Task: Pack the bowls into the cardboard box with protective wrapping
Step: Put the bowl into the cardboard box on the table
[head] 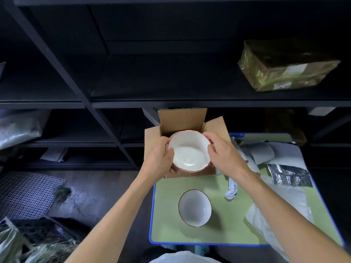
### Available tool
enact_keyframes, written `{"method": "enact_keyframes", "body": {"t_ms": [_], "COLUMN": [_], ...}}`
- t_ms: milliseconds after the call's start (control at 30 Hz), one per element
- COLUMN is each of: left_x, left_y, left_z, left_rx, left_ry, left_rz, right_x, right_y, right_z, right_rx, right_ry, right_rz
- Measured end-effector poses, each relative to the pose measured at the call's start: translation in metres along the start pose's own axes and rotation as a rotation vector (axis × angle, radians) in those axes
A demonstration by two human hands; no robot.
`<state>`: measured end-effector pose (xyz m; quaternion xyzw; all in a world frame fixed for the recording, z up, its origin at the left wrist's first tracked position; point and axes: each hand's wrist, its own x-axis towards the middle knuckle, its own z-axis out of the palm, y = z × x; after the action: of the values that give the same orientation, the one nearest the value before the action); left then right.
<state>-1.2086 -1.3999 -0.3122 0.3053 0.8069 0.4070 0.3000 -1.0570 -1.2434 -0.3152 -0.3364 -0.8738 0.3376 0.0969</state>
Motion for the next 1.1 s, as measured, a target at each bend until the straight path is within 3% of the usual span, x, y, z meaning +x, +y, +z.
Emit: {"method": "enact_keyframes", "body": {"t_ms": [200,500,1100], "left_x": [-0.05,-0.108,-0.093], "left_y": [-0.019,-0.066,-0.09], "left_z": [0.014,0.056,0.092], "left_rx": [-0.102,-0.03,0.176], "left_ry": [-0.052,-0.141,-0.142], "left_rz": [0.002,-0.1,-0.218], "right_x": [-0.049,-0.112,-0.123], "right_y": [0.007,0.04,0.072], "right_z": [0.004,0.032,0.083], "right_rx": [0.076,0.074,0.014], "right_ry": [-0.047,-0.204,-0.226], "right_rz": [0.015,0.101,0.264]}}
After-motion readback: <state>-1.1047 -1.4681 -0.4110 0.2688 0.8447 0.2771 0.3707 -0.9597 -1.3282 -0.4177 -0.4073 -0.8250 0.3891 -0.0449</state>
